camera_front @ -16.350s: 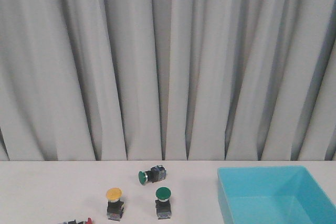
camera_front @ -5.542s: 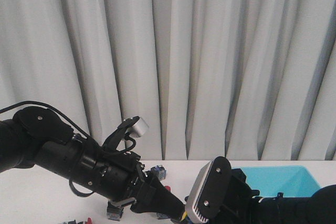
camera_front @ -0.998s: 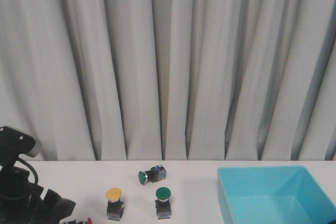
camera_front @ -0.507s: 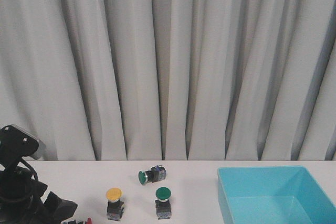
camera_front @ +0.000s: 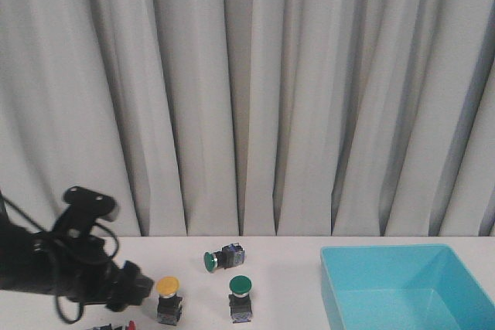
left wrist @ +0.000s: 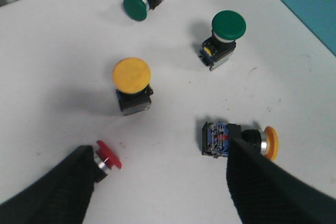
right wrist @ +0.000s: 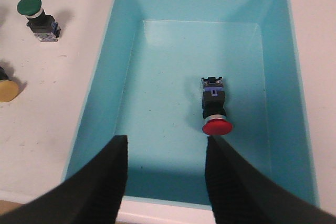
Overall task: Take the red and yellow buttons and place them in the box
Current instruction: 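Lower the left gripper onto the yellow-capped button and grasp it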
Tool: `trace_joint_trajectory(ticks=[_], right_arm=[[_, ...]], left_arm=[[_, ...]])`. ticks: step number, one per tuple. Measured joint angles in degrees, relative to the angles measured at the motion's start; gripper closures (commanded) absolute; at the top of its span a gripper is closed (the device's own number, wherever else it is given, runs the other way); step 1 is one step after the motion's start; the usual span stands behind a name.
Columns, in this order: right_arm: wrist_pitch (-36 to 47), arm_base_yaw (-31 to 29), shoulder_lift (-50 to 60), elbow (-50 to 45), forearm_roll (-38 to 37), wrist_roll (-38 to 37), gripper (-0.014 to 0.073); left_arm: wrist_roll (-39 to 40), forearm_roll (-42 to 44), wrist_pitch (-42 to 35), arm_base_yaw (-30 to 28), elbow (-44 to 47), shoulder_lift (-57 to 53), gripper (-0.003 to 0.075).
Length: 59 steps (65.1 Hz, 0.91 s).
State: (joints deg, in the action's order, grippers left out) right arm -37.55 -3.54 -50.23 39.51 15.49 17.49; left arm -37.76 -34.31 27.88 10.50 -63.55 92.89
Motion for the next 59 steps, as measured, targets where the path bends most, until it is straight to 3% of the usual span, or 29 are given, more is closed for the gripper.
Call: trace_joint_trajectory(ticks=[15,41,59], right_arm=[[0.0,0.0,0.0,0.0,0.0,0.0,0.0256],[1.0,0.0,0.0,0.0,0.0,0.0,0.0256],[2.1,0.0,0.0,0.0,0.0,0.0,0.0256]], left_arm=[[7.7,4.7,0.6,3.1,-9.7,11.1,0.0209],[34.4,32.9,8.1,7.0,-27.1,25.4,0.0218],[37.0,34.3,10.2,7.0,-33.3,31.9,0.0218]])
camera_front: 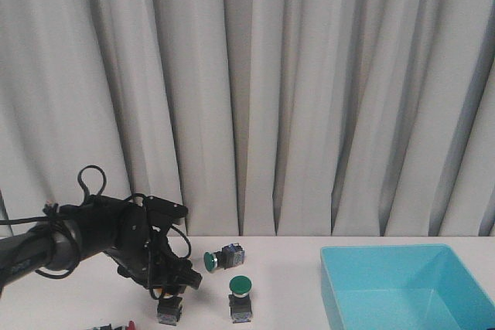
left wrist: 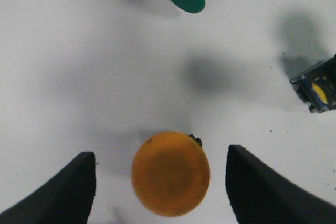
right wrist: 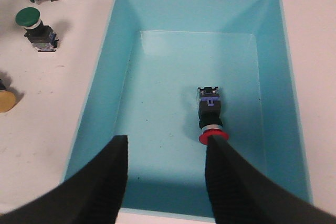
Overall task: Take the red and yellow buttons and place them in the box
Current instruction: 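Lower the left gripper onto the yellow-capped button and grasp it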
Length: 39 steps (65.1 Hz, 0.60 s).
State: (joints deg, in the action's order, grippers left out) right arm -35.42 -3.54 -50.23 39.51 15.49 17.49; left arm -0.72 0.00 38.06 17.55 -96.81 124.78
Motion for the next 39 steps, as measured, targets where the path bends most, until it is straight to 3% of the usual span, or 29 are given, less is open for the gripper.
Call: trace_joint_trajectory(ticks=[20,39], right_arm=[[0.5,0.0,0.0,0.0,0.0,0.0,0.0256],[0.6,0.0,0.0,0.0,0.0,0.0,0.0275]], left_arm=[[0.7,-2.6,0.4,0.0,-1.7,4.6,0.0244],[1.6,-2.6,-1.0,0.0,-1.7,4.9,0.0452]])
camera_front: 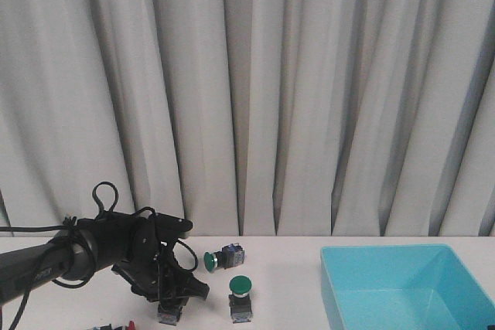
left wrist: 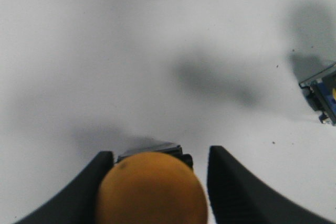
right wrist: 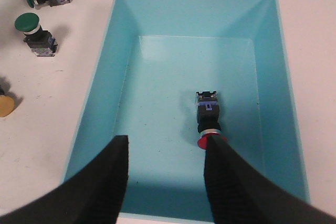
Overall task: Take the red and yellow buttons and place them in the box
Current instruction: 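Lower the left gripper onto the yellow-capped button and grasp it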
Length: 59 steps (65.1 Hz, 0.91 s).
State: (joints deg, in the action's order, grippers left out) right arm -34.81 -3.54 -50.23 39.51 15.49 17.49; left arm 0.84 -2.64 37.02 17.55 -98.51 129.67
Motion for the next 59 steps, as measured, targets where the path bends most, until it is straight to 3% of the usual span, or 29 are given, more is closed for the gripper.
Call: trace_joint_trajectory(ticks=[8,13,35,45,59], right_arm=[[0.0,0.0,0.0,0.0,0.0,0.0,0.0284],[0.0,0.0,0.0,0.0,0.0,0.0,0.0284],[0.0,0.0,0.0,0.0,0.0,1.6,0.0284],[-2.1,0.0,-0.1,0.0,2.3,7.0,0.0284],[-10.0,0.0,-4.1,3.2,13.5,19.2,0.0284]], left_arm=[[0.1,0.0,-0.5,0.0,0.0,0.1,0.0554],[0.1,0.0,-0.6,0.0,0.0,0.1,0.0577],[-2.1,0.1,3.2,0.0,0.0,-2.6,0.0535],[-4.4,-0.2,7.7,0.0,0.0,-7.6,0.0530],[-9.4,-3.6,12.1,0.0,0.0,-15.0,0.0524]])
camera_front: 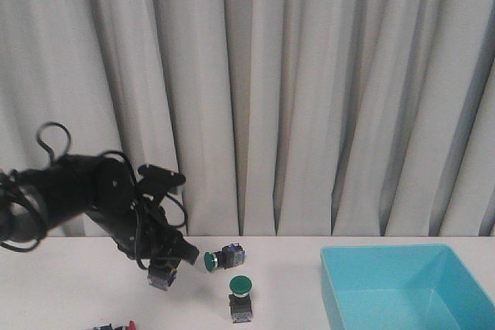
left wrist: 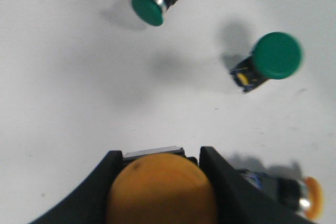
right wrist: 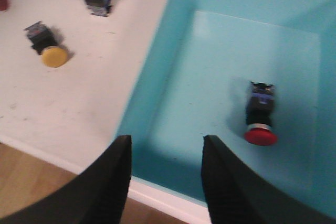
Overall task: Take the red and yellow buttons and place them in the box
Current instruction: 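Lower the left gripper onto the yellow-capped button and grasp it, then lift the yellow button and pass it to the right gripper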
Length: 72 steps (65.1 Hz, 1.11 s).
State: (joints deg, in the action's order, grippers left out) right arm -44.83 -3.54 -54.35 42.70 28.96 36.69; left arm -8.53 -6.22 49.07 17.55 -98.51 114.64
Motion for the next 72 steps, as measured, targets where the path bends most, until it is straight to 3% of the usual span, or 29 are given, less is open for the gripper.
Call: trace_joint_trajectory(ticks=[12,18,33,47,58,72], right_arm=[[-5.4,0.0,-5.0,4.2,8.9,7.9,0.0284],[-5.7,0.9,-7.0,4.8,9.6,9.1,0.0283],[-1.3,13.0,-12.0,4.8,5.7,9.4,0.0282],[4.8,20.9,-16.8,4.8,6.0,14.9,0.0222],[4.7,21.7,-20.2,8.0,11.2,17.7,0.0123],[0.0,21.8,-25.4,15.2,15.3,26.6,0.0074]], left_arm=[[-6.2,-7.0,3.4,0.0,0.4,-6.1,0.0518],[-9.2,-11.1,3.1,0.0,2.8,-9.1,0.0517],[-21.3,-22.9,0.1,0.0,17.3,-18.7,0.0514],[-46.0,-42.8,0.7,0.0,27.7,-25.8,0.0510],[-64.0,-54.6,4.8,0.0,30.5,-26.1,0.0510],[-77.0,-61.2,10.8,0.0,31.2,-26.1,0.0510]])
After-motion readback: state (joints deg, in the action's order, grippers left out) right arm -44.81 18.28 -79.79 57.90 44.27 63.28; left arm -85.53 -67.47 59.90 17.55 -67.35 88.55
